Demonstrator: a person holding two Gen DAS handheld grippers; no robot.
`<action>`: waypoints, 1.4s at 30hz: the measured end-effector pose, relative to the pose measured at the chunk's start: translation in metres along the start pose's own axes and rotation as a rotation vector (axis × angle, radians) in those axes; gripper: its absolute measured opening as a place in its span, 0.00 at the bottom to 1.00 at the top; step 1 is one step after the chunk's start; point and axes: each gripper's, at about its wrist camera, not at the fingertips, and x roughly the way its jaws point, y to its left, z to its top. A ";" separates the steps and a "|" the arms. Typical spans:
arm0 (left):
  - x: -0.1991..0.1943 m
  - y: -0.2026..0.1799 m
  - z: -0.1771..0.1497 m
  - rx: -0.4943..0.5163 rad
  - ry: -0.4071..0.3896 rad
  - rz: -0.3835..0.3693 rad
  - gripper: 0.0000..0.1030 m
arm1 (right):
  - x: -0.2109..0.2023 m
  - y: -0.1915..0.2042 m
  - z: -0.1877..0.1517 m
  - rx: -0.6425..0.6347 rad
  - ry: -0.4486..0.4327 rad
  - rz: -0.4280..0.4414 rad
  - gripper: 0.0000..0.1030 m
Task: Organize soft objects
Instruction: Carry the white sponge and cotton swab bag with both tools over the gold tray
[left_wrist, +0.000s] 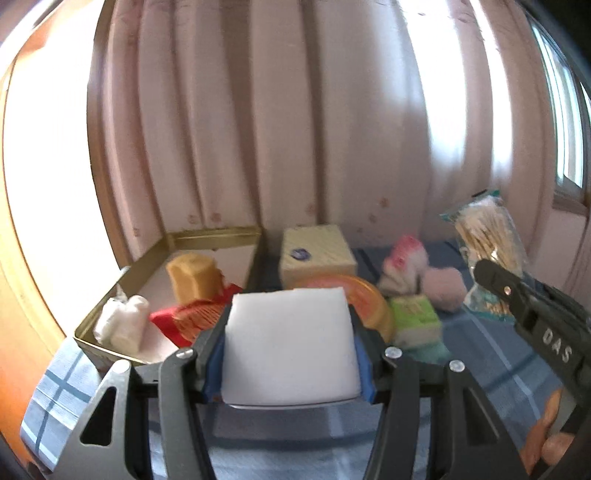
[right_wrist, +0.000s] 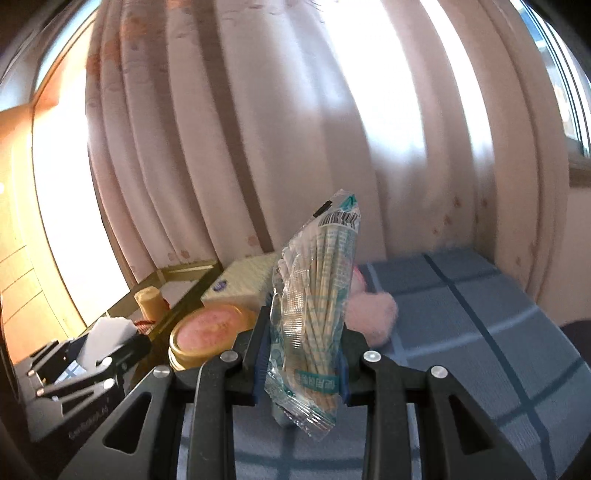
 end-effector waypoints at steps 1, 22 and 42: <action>0.002 0.004 0.002 -0.006 -0.004 0.010 0.54 | 0.002 0.004 0.001 -0.009 -0.013 0.002 0.31; 0.025 0.052 0.015 -0.095 -0.039 0.106 0.54 | 0.034 0.083 0.002 -0.107 -0.087 0.096 0.31; 0.045 0.104 0.049 -0.095 -0.063 0.208 0.54 | 0.063 0.142 0.029 -0.150 -0.062 0.194 0.31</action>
